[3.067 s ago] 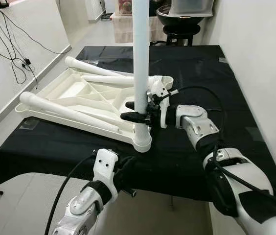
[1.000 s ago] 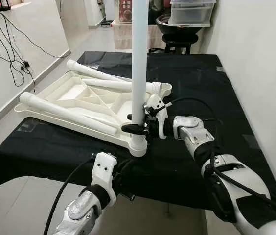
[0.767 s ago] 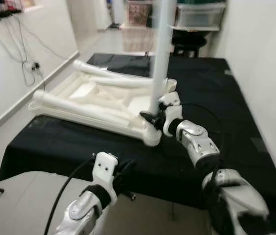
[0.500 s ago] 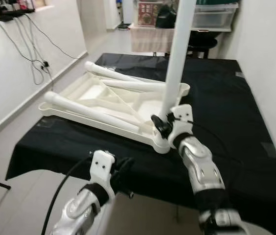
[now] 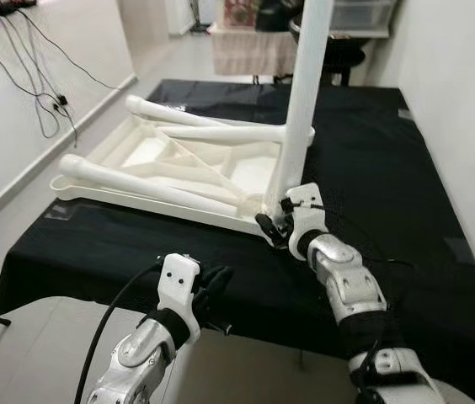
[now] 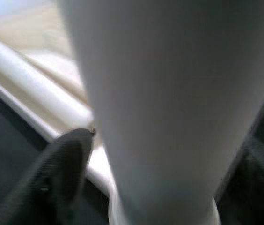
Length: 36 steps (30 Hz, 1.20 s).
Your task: Building children table
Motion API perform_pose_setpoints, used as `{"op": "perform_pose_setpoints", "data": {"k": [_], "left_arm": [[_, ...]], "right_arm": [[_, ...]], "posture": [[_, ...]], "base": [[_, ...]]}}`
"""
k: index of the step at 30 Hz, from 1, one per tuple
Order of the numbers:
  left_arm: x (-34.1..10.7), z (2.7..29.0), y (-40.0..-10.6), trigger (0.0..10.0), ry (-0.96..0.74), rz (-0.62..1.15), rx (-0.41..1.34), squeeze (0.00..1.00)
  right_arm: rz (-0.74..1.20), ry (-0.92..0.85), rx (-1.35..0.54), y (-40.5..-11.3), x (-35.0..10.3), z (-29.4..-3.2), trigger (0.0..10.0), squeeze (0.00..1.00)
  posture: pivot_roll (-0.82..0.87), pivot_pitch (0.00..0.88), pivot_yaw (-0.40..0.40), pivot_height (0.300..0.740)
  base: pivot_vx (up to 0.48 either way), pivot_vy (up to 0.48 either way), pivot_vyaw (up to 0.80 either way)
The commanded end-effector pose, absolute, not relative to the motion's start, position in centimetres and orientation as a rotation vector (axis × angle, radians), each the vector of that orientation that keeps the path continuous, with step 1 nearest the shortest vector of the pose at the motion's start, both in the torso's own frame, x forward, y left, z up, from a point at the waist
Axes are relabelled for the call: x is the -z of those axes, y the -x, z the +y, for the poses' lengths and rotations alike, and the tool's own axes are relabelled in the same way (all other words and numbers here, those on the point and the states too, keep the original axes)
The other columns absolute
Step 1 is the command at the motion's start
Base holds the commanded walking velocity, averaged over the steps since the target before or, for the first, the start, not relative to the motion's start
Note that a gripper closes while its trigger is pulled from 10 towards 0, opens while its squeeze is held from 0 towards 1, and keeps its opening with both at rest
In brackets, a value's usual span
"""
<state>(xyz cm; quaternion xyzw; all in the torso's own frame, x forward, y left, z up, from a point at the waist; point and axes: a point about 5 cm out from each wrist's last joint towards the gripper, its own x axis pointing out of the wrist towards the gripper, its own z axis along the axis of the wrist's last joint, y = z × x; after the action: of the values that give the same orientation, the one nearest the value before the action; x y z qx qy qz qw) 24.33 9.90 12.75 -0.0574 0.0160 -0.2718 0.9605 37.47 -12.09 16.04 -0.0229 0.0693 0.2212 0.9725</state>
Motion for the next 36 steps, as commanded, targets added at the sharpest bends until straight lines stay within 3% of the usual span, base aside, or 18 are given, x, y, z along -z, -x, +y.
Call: {"op": "perform_pose_setpoints", "data": {"k": [1,2,3,7,14,15,19,20,21,22,31,36], "left_arm": [[-12.2,10.0,-24.3,10.0,0.121,0.056,0.549,0.00],[-12.1,10.0,-24.4,10.0,0.121,0.057,0.550,0.00],[-12.1,10.0,-24.4,10.0,0.120,0.058,0.551,0.00],[-12.0,10.0,-24.4,10.0,0.117,0.059,0.550,0.00],[-12.0,10.0,-24.2,10.0,0.116,0.060,0.548,0.00],[-12.0,10.0,-24.2,10.0,0.118,0.061,0.549,0.00],[-11.9,10.0,-24.1,10.0,0.119,0.062,0.550,0.00],[-11.9,9.9,-24.0,10.0,0.119,0.062,0.551,0.00],[-11.9,9.9,-24.0,10.0,0.119,0.062,0.551,0.00],[-11.9,9.9,-24.0,10.0,0.120,0.063,0.552,0.00],[-12.0,9.7,-23.9,10.0,0.126,0.060,0.550,0.00],[-12.1,9.8,-23.8,10.0,0.129,0.059,0.553,0.00]], "right_arm": [[0.067,0.017,-0.564,-38.0,-17.3,-11.3,10.0,1.00],[0.045,0.016,-0.643,-38.3,-17.8,-10.9,10.0,1.00],[0.029,0.055,-0.740,-38.4,-18.2,-10.4,10.0,0.00],[0.056,0.131,-1.019,-37.7,-18.5,-9.2,10.0,0.00],[0.133,0.136,-1.135,-37.8,-18.1,-8.8,10.0,0.00],[0.152,0.126,-1.121,-38.0,-17.9,-8.8,7.7,0.00],[0.160,0.122,-1.119,-38.1,-17.7,-8.8,7.7,0.00],[0.177,0.112,-1.114,-38.2,-17.5,-8.9,0.8,0.00],[0.177,0.112,-1.114,-38.2,-17.5,-8.9,0.8,0.00],[0.189,0.121,-1.112,-38.1,-17.2,-9.0,0.0,0.00],[0.206,0.122,-1.023,-38.0,-15.8,-10.6,0.0,0.00],[0.187,0.152,-0.993,-37.2,-14.7,-13.7,0.0,0.00]], "posture": [[-0.04,0.056,0.021,0.740],[-0.04,0.055,0.021,0.740],[-0.03,0.050,0.020,0.740],[-0.02,0.047,0.021,0.740],[-0.01,0.057,0.022,0.740],[0.00,0.062,0.021,0.740],[0.00,0.062,0.021,0.740],[0.01,0.065,0.020,0.740],[0.01,0.065,0.020,0.740],[0.01,0.069,0.018,0.740],[0.01,0.076,0.017,0.740],[-0.01,0.091,0.034,0.740]], "base": [[0.000,0.000,0.00],[0.000,0.000,0.00],[0.000,0.000,0.00],[0.000,0.000,0.00],[0.000,0.000,0.00],[0.000,0.000,0.00],[0.000,0.000,0.00],[0.000,0.000,0.00],[0.000,0.000,0.00],[0.000,0.000,0.00],[0.000,0.000,0.00],[0.000,0.000,0.00]]}}
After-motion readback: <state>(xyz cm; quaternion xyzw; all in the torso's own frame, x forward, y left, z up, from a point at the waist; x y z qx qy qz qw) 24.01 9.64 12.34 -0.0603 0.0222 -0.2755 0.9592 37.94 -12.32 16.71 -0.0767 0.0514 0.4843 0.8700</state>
